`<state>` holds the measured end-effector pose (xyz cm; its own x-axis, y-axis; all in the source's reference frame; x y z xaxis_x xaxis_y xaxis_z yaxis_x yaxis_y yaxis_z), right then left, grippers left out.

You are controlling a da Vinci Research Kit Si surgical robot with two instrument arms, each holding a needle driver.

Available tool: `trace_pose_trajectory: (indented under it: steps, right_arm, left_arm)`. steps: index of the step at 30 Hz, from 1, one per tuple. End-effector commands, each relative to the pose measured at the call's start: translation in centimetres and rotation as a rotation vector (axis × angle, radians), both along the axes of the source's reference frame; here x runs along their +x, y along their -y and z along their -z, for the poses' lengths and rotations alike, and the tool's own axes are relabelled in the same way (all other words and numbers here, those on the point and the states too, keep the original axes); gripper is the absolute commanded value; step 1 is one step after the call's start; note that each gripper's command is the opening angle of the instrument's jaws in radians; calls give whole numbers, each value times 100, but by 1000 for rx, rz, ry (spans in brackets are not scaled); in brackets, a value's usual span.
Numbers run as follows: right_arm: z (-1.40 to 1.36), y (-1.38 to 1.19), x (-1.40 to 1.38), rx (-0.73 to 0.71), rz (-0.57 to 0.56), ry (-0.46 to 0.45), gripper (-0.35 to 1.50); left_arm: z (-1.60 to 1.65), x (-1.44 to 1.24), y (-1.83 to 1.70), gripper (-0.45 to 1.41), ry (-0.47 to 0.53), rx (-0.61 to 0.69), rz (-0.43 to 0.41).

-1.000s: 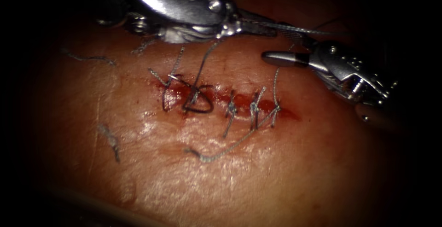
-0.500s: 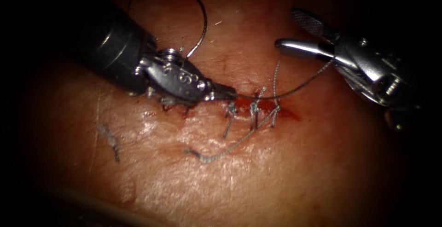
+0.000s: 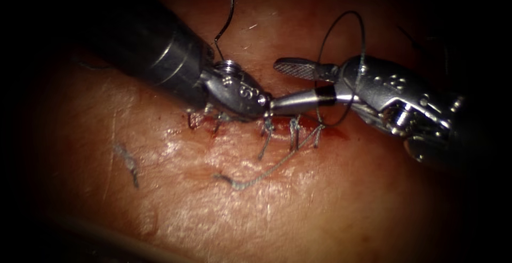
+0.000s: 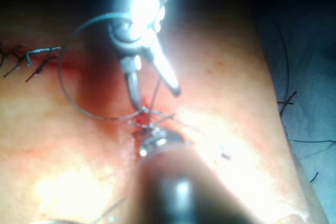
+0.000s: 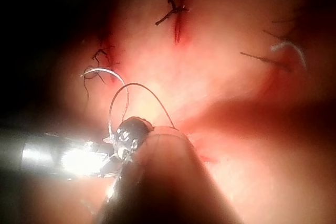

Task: Wound Closure

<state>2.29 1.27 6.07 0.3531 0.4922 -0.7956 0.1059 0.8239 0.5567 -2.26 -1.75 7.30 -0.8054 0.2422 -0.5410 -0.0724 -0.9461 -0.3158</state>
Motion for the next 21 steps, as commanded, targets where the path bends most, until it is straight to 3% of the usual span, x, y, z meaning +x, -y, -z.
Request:
trace_pose_trajectory:
  steps: [1, 3, 12, 15, 21]
  right_arm:
    - [-8, 5, 8, -1, 46, 6, 35]
    - [-8, 19, 10, -17, 166, 1, 35]
    - [-7, 68, 27, -72, 378, -15, 34]
    - [-34, 95, 56, -120, 441, 41, 34]
    - [-75, 107, 78, -191, 443, 166, 42]
  left_arm:
    - [-5, -1, 7, -45, 0, 4, 2]
    - [-6, 0, 7, -45, 0, 2, -6]
    - [-19, 11, 4, -45, 3, -5, -21]
    - [-20, 18, 6, -45, 7, -6, -27]
    - [-17, 25, 10, -45, 10, -6, -33]
